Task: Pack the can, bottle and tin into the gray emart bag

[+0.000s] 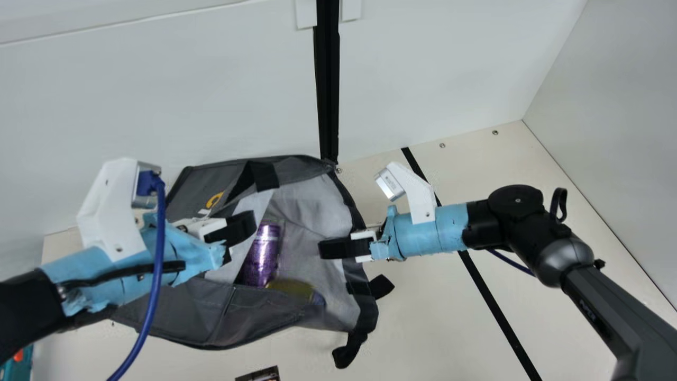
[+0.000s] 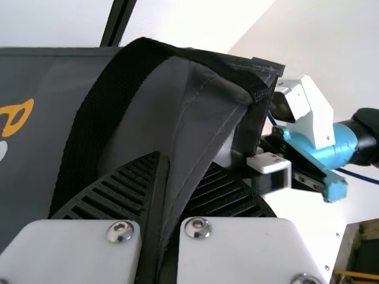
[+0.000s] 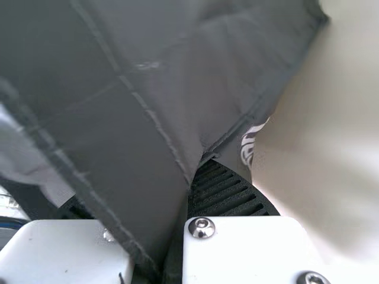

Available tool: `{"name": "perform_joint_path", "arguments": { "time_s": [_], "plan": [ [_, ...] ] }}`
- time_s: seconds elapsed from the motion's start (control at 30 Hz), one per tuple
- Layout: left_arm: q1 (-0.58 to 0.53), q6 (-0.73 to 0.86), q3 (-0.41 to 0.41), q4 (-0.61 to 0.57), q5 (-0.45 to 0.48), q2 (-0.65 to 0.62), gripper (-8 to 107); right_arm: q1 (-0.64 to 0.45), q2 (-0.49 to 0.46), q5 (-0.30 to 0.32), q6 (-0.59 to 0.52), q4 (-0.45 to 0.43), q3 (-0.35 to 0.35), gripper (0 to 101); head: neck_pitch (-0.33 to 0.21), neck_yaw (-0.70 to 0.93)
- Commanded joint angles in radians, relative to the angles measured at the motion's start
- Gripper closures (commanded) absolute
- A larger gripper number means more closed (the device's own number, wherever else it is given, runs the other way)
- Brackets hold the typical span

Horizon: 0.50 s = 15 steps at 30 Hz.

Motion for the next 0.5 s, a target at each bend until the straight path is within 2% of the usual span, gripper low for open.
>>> {"name": "perform_joint_path", "arguments": {
  "time_s": [0.0,0.47],
  "plan": [
    [0.0,-0.001,-0.017,0.011,0.006,0.0,89,0.004,-0.028,-0.002,0.015,0.02,0.001,101,-0.023,-0.001],
    [-0.003,-0.024,-0.12,0.083,0.068,-0.032,89,0.024,-0.201,-0.002,0.135,0.083,-0.014,101,-0.023,-0.001]
  ]
}}
